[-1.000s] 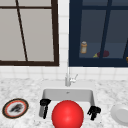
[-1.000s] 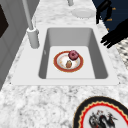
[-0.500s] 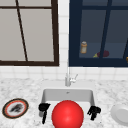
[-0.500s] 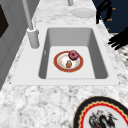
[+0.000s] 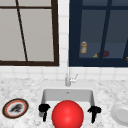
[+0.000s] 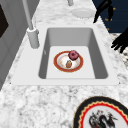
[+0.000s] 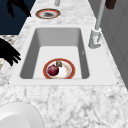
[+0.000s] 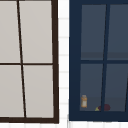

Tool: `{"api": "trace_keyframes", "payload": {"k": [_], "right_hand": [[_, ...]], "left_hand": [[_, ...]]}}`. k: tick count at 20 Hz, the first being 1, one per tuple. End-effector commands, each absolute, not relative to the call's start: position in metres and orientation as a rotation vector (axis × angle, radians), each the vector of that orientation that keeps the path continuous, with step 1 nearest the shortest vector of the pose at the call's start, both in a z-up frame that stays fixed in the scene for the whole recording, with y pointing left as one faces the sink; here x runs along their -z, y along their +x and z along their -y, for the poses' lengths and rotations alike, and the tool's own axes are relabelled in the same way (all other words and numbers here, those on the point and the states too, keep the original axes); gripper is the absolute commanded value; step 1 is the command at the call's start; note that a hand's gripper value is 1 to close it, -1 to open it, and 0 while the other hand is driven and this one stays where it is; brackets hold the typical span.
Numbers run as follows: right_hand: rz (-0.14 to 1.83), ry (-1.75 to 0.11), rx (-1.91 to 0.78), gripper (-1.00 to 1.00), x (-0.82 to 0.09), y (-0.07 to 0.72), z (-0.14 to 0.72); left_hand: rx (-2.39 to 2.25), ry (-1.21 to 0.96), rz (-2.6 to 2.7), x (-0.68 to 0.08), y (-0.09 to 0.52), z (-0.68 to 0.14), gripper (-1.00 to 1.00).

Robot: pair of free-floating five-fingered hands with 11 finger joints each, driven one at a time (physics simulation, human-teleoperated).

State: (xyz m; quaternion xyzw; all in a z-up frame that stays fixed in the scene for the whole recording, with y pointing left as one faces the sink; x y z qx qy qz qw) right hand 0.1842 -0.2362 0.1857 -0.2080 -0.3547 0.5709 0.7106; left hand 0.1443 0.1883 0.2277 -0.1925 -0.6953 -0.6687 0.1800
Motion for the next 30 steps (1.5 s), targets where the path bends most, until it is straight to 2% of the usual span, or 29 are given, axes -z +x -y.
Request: {"api": "trace_keyframes", "payload": {"k": [1,7,10,24,30], "right_hand": [[0.813,-0.481,-1.262,-1.0,-0.19,0.183,0.249],[0.772,-0.472,-1.246,-1.0,-0.187,0.188,0.238],[0.827,-0.455,-1.155,-1.0,-0.192,0.185,0.246],[0.899,-0.552,-1.041,-1.0,-0.202,0.182,0.246],[0.855,-0.581,-1.036,-1.0,-0.223,0.172,0.251]], "left_hand": [[1.889,-0.544,1.965,-0.228,0.144,-0.188,0.0],[1.89,-0.526,1.975,-0.227,0.145,-0.188,0.0],[1.89,-0.52,1.979,-0.227,0.145,-0.188,0.0],[1.888,-0.508,1.985,-0.227,0.145,-0.188,0.0],[1.888,-0.507,1.986,-0.227,0.145,-0.188,0.0]]}}
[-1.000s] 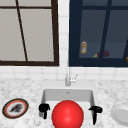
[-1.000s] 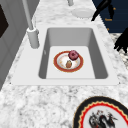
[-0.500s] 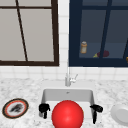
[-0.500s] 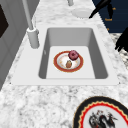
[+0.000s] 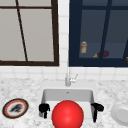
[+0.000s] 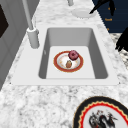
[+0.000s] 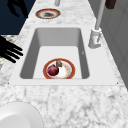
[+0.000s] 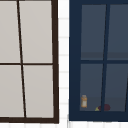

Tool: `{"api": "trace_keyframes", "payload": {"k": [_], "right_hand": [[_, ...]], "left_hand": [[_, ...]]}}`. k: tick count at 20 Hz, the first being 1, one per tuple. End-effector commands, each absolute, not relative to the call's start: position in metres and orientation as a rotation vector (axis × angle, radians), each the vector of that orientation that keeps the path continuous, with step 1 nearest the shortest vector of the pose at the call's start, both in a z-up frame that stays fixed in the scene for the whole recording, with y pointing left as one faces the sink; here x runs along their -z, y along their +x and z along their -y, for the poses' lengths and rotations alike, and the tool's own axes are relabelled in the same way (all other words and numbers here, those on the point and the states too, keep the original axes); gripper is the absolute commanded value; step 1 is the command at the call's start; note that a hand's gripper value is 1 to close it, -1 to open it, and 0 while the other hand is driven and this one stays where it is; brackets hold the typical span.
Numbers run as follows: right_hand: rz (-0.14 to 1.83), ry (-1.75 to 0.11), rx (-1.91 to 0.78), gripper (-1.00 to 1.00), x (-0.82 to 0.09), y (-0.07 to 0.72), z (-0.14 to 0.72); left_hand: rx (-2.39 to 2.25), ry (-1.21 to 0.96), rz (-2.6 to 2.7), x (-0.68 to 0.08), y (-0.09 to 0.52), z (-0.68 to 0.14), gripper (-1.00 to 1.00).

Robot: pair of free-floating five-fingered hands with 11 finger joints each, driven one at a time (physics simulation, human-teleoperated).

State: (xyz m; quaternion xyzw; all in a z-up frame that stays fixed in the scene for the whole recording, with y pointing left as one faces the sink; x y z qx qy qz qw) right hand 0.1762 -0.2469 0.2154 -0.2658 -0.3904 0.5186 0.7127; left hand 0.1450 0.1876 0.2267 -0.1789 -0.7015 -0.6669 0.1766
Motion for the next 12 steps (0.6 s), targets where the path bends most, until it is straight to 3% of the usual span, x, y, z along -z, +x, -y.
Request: {"api": "trace_keyframes", "payload": {"k": [1,5,12], "right_hand": [[0.858,-0.557,-1.081,-1.0,-0.218,0.17,0.26],[0.867,-0.582,-1.143,-1.0,-0.219,0.184,0.25],[0.889,-0.652,-0.965,-1.0,-0.23,0.18,0.255]], "left_hand": [[1.888,-0.506,1.986,-0.227,0.145,-0.188,0.0],[1.888,-0.506,1.986,-0.227,0.145,-0.188,0.0],[1.888,-0.505,1.986,-0.227,0.145,-0.188,0.0]]}}
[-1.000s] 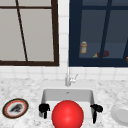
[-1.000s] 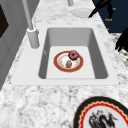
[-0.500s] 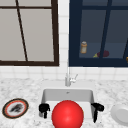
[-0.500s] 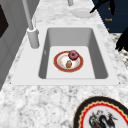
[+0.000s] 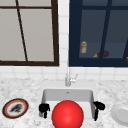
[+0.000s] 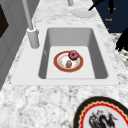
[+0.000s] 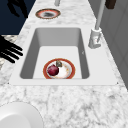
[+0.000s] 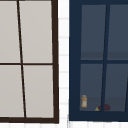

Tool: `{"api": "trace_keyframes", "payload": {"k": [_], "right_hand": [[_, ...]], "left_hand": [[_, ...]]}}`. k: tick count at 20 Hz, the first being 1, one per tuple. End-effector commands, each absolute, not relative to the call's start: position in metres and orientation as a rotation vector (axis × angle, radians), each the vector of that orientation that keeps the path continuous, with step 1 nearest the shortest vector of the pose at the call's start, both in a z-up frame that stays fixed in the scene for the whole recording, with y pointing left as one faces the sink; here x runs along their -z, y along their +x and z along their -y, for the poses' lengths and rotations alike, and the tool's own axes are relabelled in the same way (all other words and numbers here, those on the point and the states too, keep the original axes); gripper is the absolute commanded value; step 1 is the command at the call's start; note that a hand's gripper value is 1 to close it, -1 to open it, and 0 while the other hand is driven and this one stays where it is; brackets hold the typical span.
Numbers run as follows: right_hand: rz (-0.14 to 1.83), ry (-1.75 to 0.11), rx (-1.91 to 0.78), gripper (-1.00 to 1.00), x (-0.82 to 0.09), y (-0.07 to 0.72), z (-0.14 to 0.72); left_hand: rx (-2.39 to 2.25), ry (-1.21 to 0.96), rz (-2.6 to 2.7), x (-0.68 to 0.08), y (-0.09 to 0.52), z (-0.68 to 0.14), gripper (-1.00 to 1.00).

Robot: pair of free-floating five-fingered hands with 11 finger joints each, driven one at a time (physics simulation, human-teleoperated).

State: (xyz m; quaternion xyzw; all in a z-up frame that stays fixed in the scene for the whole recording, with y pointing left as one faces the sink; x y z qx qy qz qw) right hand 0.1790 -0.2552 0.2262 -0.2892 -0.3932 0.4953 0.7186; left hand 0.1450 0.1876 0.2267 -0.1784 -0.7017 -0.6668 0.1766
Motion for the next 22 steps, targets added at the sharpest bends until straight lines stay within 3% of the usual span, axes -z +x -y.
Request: {"api": "trace_keyframes", "payload": {"k": [1,22], "right_hand": [[0.889,-0.666,-0.951,-1.0,-0.231,0.18,0.255],[0.971,-0.791,-0.718,-1.0,-0.264,0.178,0.254]], "left_hand": [[1.888,-0.505,1.986,-0.227,0.145,-0.188,0.0],[1.888,-0.505,1.987,-0.227,0.145,-0.188,0.0]]}}
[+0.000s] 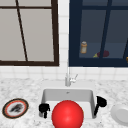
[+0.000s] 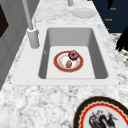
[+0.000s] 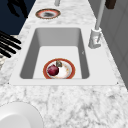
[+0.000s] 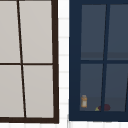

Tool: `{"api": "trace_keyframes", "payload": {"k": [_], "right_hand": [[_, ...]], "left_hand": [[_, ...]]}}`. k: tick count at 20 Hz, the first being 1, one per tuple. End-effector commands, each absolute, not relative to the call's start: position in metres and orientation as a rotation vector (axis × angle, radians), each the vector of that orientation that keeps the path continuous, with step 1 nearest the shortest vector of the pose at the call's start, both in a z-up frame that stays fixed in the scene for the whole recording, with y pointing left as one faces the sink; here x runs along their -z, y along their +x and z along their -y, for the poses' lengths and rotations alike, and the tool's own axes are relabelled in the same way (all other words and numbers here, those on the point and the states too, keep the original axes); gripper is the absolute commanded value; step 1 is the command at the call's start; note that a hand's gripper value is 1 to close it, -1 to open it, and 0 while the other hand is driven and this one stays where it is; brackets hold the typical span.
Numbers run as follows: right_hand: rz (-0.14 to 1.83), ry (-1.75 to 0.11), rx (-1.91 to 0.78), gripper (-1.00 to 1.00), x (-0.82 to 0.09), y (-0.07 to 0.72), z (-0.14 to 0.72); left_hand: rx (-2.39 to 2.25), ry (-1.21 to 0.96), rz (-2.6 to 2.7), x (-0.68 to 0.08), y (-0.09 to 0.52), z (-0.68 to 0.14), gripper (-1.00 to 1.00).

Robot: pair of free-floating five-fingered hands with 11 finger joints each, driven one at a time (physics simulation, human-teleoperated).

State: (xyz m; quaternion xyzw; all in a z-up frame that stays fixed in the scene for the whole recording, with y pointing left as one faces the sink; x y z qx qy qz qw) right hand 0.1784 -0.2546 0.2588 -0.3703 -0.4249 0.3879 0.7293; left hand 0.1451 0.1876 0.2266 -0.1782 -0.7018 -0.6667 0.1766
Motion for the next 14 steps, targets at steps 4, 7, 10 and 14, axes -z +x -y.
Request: {"api": "trace_keyframes", "payload": {"k": [4,7,10,14], "right_hand": [[0.984,-0.805,-0.675,-1.0,-0.271,0.176,0.253],[0.939,-0.794,-0.71,-1.0,-0.273,0.163,0.262],[0.958,-0.839,-0.771,-1.0,-0.273,0.167,0.248],[1.026,-0.734,-0.703,-1.0,-0.291,0.166,0.276]], "left_hand": [[1.888,-0.505,1.987,-0.227,0.145,-0.188,0.0],[1.888,-0.505,1.987,-0.227,0.145,-0.188,0.0],[1.888,-0.505,1.987,-0.227,0.145,-0.188,0.0],[1.888,-0.505,1.987,-0.227,0.145,-0.188,0.0]]}}
